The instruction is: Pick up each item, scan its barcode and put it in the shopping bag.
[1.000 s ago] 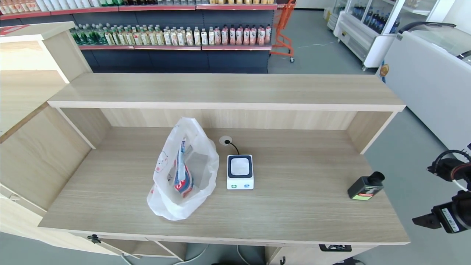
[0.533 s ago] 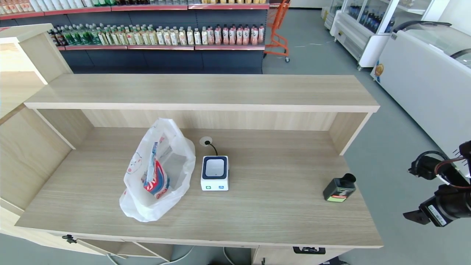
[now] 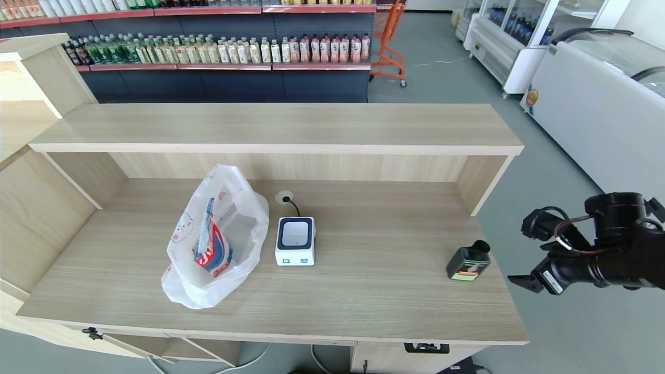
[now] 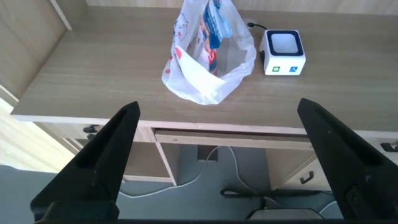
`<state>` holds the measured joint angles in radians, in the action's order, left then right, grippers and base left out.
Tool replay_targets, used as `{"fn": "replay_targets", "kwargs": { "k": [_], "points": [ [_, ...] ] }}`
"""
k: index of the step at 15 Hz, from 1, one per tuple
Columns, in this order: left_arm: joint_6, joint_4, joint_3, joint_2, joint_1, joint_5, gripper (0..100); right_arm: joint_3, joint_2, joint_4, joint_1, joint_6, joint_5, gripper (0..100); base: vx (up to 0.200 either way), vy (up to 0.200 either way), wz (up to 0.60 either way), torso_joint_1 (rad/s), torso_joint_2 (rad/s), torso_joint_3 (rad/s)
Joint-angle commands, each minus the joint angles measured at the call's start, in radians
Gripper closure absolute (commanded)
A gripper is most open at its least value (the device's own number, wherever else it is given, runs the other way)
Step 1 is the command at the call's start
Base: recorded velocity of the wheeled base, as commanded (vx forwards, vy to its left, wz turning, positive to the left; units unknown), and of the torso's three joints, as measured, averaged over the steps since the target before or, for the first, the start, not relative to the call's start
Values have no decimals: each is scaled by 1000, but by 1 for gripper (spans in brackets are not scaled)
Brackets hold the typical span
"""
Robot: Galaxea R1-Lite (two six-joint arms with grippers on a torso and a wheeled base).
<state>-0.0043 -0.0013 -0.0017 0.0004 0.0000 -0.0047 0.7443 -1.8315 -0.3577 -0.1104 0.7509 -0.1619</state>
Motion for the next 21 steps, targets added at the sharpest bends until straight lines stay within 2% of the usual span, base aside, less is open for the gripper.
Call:
{"fn": "replay_targets", "kwargs": {
  "k": [1,2,3,6,11,18,19,21],
  "points": [
    [0,0,0,0,0,0,0,12,-109,-27,51,27,-47,0,0,0,0,0,0,0],
    [0,0,0,0,0,0,0,17,-114,-32,51,31,-50,0,0,0,0,0,0,0],
    [0,0,0,0,0,0,0,37,-172,-99,61,87,-96,0,0,0,0,0,0,0],
    [0,0,0,0,0,0,0,79,-223,-121,103,90,-97,0,0,0,0,0,0,0],
    [0,0,0,0,0,0,0,172,-298,-121,158,87,-97,0,0,0,0,0,0,0],
    [0,0,0,0,0,0,0,261,-376,-121,184,82,-97,0,0,0,0,0,0,0],
    [0,0,0,0,0,0,0,262,-377,-121,187,81,-97,100,0,0,0,0,0,0],
    [0,0,0,0,0,0,0,261,-376,-121,210,41,-114,100,0,0,0,0,0,0]
  ]
}}
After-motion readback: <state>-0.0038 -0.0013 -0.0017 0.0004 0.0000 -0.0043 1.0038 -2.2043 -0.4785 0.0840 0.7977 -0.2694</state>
